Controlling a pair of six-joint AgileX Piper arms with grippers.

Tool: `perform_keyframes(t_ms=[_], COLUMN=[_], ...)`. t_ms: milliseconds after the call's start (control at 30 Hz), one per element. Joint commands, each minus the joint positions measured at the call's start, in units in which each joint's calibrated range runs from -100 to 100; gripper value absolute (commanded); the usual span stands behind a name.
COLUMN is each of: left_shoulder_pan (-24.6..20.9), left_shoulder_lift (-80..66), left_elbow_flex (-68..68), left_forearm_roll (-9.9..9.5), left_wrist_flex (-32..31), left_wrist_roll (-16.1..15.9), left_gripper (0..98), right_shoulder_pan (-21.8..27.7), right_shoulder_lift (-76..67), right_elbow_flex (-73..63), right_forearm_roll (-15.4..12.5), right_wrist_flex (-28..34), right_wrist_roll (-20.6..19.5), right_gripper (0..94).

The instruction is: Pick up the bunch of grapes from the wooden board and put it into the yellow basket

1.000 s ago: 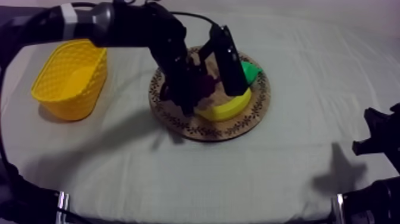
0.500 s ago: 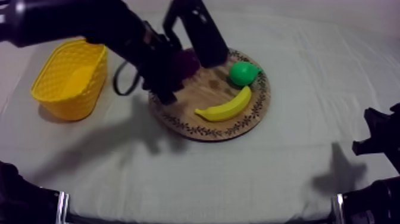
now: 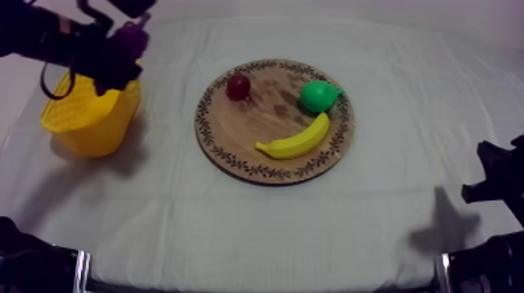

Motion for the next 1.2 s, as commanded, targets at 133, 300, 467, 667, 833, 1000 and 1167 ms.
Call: perform_keyframes(t_ms=[133, 300, 467, 667, 833, 1000, 1167], left_shoulder_pan=[-8.01, -10.89, -13.19, -15.87, -17.06, -17.41, -17.47], left_shoulder_lift=[-3.12, -2.18, 0.29, 5.22, 10.49, 16.14, 22.19], left_elbow_flex=[2.1, -1.16, -4.35, -6.23, -6.31, -6.03, -5.91], left_forearm_roll=[-0.28, -0.43, -0.49, -0.54, -0.56, -0.45, -0.13], left_wrist_flex=[0.39, 0.77, 0.98, 0.84, -0.76, -3.2, -6.33], left_wrist_roll=[1.81, 3.33, 4.17, 4.3, 4.49, 4.82, 5.07], left_gripper=[43.7, 43.8, 43.9, 44.7, 45.0, 44.9, 44.7], right_shoulder_pan=[0.01, 0.01, 0.01, 0.01, 0.01, 0.01, 0.01], right_shoulder_lift=[0.02, 0.02, 0.02, 0.02, 0.02, 0.02, 0.02], right_elbow_flex=[-0.01, -0.01, -0.01, -0.01, -0.01, -0.01, -0.01], right_forearm_roll=[-0.01, -0.01, -0.01, -0.01, -0.01, -0.01, -0.01], right_wrist_flex=[-0.01, -0.01, -0.01, -0.01, -0.01, -0.01, -0.01], right_wrist_roll=[0.01, 0.01, 0.01, 0.01, 0.01, 0.01, 0.01], right_gripper=[0.3, 0.3, 0.3, 0.3, 0.3, 0.3, 0.3])
